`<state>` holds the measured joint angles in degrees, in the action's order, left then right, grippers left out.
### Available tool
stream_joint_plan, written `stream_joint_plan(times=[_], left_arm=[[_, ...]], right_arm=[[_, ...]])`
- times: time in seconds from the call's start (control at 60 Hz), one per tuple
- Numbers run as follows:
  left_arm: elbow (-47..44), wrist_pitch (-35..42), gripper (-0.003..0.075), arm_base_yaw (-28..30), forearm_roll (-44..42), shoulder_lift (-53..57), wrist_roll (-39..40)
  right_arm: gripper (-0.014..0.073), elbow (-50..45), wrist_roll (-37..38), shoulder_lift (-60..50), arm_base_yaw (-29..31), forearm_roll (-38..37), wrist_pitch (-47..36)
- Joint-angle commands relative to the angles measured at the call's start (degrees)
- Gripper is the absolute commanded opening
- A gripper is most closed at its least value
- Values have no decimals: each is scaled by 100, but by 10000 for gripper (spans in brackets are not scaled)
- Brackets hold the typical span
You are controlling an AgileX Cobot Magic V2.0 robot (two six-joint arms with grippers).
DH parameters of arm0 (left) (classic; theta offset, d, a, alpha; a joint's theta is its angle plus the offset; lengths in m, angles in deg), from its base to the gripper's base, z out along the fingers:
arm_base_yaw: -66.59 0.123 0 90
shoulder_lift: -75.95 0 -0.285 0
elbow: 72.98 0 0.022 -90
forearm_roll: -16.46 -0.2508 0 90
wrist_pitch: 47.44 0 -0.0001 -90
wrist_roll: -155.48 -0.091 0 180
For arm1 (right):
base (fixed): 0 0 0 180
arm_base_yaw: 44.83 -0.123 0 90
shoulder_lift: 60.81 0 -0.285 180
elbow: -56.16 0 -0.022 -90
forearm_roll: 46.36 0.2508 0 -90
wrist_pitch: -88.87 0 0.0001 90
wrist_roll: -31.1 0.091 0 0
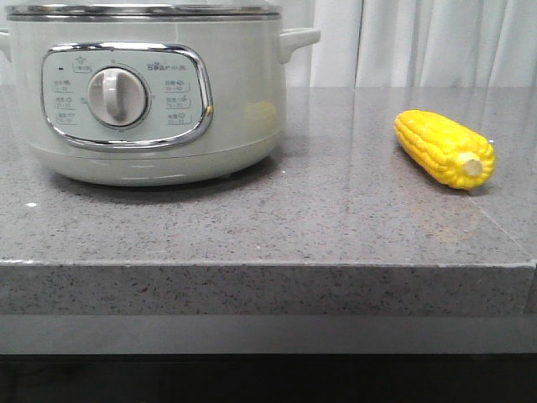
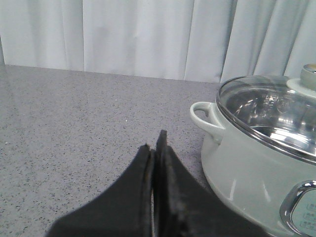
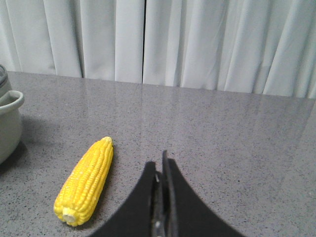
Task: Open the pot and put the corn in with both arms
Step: 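Lower the left gripper onto the glass lid's knob and grasp it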
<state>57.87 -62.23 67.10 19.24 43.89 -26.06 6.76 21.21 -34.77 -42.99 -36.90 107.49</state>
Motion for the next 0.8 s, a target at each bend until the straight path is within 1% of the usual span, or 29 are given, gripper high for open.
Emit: stream_joint_plan(times=[0.0,0.067,0.1,0.15,0.167,0.233,0.266,0.35,0.383,0.416,0.483,0.6,0.683,0.783], left_arm=[[229,494,-17,4,3,-130,52],[229,494,-2,4,3,-130,52],[229,494,22,4,3,-130,52],[229,484,76,4,3,-130,52],[229,484,108,4,3,-130,52],[229,472,228,4,3,-130,52],[229,448,325,4,3,-130,52],[229,426,503,4,3,-140,52],[229,426,550,4,3,-138,52],[229,426,577,4,3,-138,52],[229,426,578,4,3,-153,52],[242,415,566,4,299,-180,52],[435,136,566,4,315,-352,52],[934,-332,566,4,315,-812,-71]], right_arm=[[-67,261,-71,244,25,-40,-424],[-63,261,-71,255,25,-40,-435],[-48,261,-71,255,25,-40,-435],[-5,261,-71,255,25,-40,-435],[12,261,-71,255,25,-40,-435],[132,261,-71,255,25,-40,-440],[207,261,-71,255,25,-40,-440],[407,242,-71,255,25,-40,-440],[466,223,-71,255,25,-40,-440],[509,214,-71,256,25,-40,-440],[546,214,-71,256,25,-40,-414],[544,214,-71,256,25,-40,-414],[544,214,-71,256,25,-40,-414],[544,214,-71,256,25,-40,-414]])
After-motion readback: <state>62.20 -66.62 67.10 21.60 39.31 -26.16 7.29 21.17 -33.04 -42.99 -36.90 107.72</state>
